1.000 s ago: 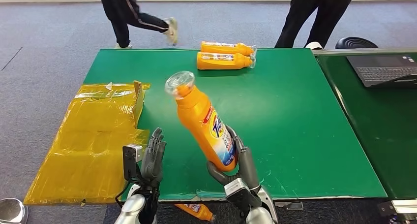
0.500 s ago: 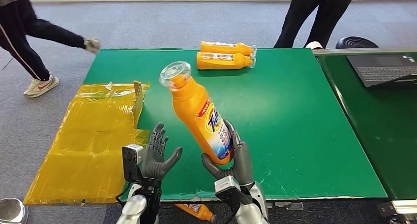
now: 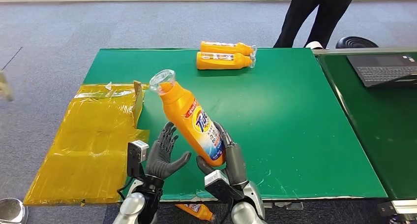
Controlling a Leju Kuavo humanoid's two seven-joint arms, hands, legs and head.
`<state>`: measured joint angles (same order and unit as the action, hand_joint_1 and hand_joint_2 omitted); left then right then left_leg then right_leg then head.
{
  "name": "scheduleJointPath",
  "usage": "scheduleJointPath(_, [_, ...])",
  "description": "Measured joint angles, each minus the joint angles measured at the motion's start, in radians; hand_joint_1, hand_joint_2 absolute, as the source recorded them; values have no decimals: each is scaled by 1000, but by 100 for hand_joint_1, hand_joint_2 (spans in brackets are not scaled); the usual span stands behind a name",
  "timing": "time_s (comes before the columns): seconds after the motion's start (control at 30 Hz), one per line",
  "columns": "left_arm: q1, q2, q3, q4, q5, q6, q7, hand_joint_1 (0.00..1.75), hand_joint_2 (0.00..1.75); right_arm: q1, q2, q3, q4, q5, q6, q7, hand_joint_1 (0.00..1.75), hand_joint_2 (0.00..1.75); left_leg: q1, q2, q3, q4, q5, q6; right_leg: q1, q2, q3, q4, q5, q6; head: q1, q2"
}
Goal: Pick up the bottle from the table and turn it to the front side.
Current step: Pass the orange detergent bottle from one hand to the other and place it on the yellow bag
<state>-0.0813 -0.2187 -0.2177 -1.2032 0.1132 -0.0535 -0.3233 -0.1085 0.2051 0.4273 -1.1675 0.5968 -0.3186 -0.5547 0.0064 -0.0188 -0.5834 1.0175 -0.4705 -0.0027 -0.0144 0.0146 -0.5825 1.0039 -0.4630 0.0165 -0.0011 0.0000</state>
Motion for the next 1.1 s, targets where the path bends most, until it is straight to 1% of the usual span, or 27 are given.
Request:
scheduleJointPath(0.2, [-5, 40, -4, -50, -27, -21, 17, 0, 175, 4, 0, -1, 12, 30, 21, 20, 175, 175, 0, 0, 0, 0, 0, 0, 0, 0, 0, 0, 0, 0, 0, 0])
scheduleJointPath(0.43, [-5, 60, -6, -71, -31, -32, 27, 0, 175, 4, 0, -4, 16, 36, 26, 21, 175, 175, 0, 0, 0, 0, 0, 0, 0, 0, 0, 0, 0, 0, 0, 0])
scheduleJointPath(0.53, [0, 72, -9, -79, -16, -71, 73, 0, 175, 3, 0, -8, 20, 50, 39, 20, 175, 175, 0, 0, 0, 0, 0, 0, 0, 0, 0, 0, 0, 0, 0, 0])
scheduleJointPath(0.6, [9, 88, -9, -86, -3, -96, 96, 0, 175, 2, 0, -9, 26, 58, 45, 18, 175, 175, 0, 1, 0, 0, 0, 0, 0, 0, 0, 0, 0, 0, 0, 0])
scheduleJointPath(0.73, [17, 128, -9, -94, 7, -120, 109, 0, 175, -1, 0, -10, 46, 61, 47, 6, 175, 175, 0, 0, -1, 0, 0, 0, 0, 0, -1, 0, 0, 0, 0, 0])
scheduleJointPath(0.83, [21, 147, -9, -95, 21, -140, 119, 0, 175, -4, 0, -10, 57, 56, 51, -2, 175, 175, 1, 1, -1, 0, 0, 0, 0, 0, -1, 0, 0, -1, 0, 0])
scheduleJointPath(1.1, [24, 172, -9, -90, 55, -188, 137, 0, 175, -15, 0, -10, 87, 53, 45, -14, 175, 175, 0, 0, -1, 0, 0, 0, 0, 0, -1, 0, 0, -1, 0, 0])
